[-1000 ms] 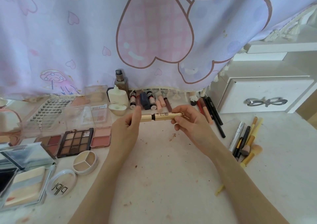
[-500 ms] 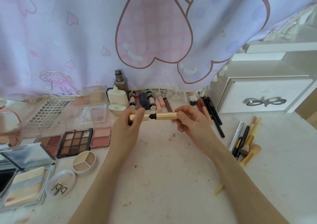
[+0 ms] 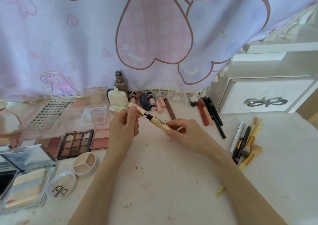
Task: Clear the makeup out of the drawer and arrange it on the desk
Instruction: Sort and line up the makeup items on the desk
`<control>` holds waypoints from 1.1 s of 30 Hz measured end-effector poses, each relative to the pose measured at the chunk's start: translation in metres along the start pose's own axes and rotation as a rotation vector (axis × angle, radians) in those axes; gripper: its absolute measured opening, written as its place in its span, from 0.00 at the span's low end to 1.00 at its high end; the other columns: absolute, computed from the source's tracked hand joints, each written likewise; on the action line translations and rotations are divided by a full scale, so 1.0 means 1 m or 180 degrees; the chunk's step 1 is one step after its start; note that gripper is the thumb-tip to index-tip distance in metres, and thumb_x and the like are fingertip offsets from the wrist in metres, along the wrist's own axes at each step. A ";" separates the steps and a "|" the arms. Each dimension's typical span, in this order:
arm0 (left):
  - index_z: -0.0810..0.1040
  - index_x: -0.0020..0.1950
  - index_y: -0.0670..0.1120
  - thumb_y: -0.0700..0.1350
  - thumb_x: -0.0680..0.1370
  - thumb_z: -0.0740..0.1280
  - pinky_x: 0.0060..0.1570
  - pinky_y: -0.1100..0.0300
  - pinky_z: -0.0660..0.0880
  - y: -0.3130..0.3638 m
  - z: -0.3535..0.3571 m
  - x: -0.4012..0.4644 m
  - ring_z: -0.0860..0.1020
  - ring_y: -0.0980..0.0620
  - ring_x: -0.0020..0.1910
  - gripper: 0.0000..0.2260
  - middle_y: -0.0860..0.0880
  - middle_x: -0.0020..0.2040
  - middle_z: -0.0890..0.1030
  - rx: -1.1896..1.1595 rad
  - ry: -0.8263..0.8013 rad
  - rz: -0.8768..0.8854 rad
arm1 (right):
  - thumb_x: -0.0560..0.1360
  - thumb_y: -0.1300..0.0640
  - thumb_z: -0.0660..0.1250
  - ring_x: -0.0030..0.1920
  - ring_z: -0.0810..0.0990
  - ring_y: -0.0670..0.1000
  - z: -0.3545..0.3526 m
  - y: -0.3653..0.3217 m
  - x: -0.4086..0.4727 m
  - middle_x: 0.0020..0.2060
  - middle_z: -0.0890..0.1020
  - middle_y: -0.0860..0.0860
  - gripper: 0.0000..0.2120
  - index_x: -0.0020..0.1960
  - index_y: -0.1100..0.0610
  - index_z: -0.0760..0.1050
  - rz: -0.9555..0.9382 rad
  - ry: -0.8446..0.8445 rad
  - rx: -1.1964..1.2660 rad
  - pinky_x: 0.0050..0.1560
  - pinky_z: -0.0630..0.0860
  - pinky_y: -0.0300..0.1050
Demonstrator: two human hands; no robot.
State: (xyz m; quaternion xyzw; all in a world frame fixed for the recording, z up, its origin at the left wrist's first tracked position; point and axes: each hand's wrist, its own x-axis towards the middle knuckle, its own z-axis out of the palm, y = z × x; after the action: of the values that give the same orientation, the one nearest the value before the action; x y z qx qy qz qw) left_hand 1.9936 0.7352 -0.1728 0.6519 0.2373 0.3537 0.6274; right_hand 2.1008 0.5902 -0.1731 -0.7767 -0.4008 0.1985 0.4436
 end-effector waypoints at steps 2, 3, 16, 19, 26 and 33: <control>0.73 0.36 0.43 0.49 0.80 0.57 0.24 0.66 0.64 -0.001 0.001 0.000 0.65 0.56 0.23 0.16 0.52 0.24 0.68 0.0314 0.0058 0.0127 | 0.76 0.58 0.66 0.38 0.75 0.39 -0.002 0.000 0.001 0.41 0.80 0.44 0.11 0.58 0.54 0.79 0.0044 0.0236 -0.0019 0.38 0.69 0.26; 0.72 0.35 0.43 0.49 0.81 0.56 0.25 0.66 0.65 -0.002 0.001 -0.001 0.66 0.56 0.24 0.17 0.51 0.25 0.70 0.0491 0.0122 0.0181 | 0.76 0.58 0.66 0.36 0.73 0.37 -0.005 0.000 0.001 0.42 0.81 0.47 0.10 0.56 0.54 0.79 0.0142 0.0448 0.0134 0.37 0.68 0.25; 0.80 0.50 0.45 0.46 0.79 0.60 0.49 0.66 0.68 -0.018 -0.001 0.001 0.75 0.55 0.49 0.10 0.53 0.49 0.79 0.2437 -0.0408 0.0366 | 0.75 0.60 0.61 0.55 0.75 0.55 -0.006 0.020 0.016 0.35 0.78 0.57 0.11 0.41 0.65 0.80 0.0844 0.1902 -0.1077 0.56 0.72 0.50; 0.80 0.57 0.45 0.50 0.79 0.60 0.64 0.53 0.66 -0.029 -0.003 0.004 0.74 0.50 0.58 0.14 0.50 0.57 0.78 0.2861 -0.0765 0.0650 | 0.76 0.58 0.62 0.41 0.69 0.52 0.000 0.017 0.027 0.36 0.75 0.55 0.11 0.44 0.64 0.79 0.0767 0.1794 -0.1336 0.49 0.66 0.41; 0.73 0.66 0.48 0.50 0.79 0.60 0.70 0.51 0.58 -0.036 -0.005 0.006 0.67 0.51 0.67 0.17 0.51 0.68 0.71 0.3336 -0.1121 0.0860 | 0.76 0.59 0.64 0.41 0.71 0.50 0.004 0.016 0.029 0.47 0.76 0.56 0.08 0.48 0.62 0.79 0.0525 0.1430 -0.1114 0.36 0.61 0.38; 0.74 0.66 0.48 0.54 0.76 0.55 0.69 0.50 0.60 -0.036 -0.005 0.006 0.68 0.51 0.67 0.21 0.51 0.67 0.72 0.3321 -0.1139 0.0865 | 0.78 0.59 0.60 0.49 0.76 0.52 -0.003 0.017 0.027 0.49 0.80 0.56 0.11 0.51 0.61 0.81 0.0387 0.1431 -0.1022 0.47 0.61 0.34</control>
State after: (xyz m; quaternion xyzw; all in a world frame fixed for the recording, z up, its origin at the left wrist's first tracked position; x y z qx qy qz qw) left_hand 1.9989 0.7467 -0.2071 0.9500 0.1846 0.1512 0.2015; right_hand 2.1265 0.6049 -0.1845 -0.8841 -0.2713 -0.0185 0.3799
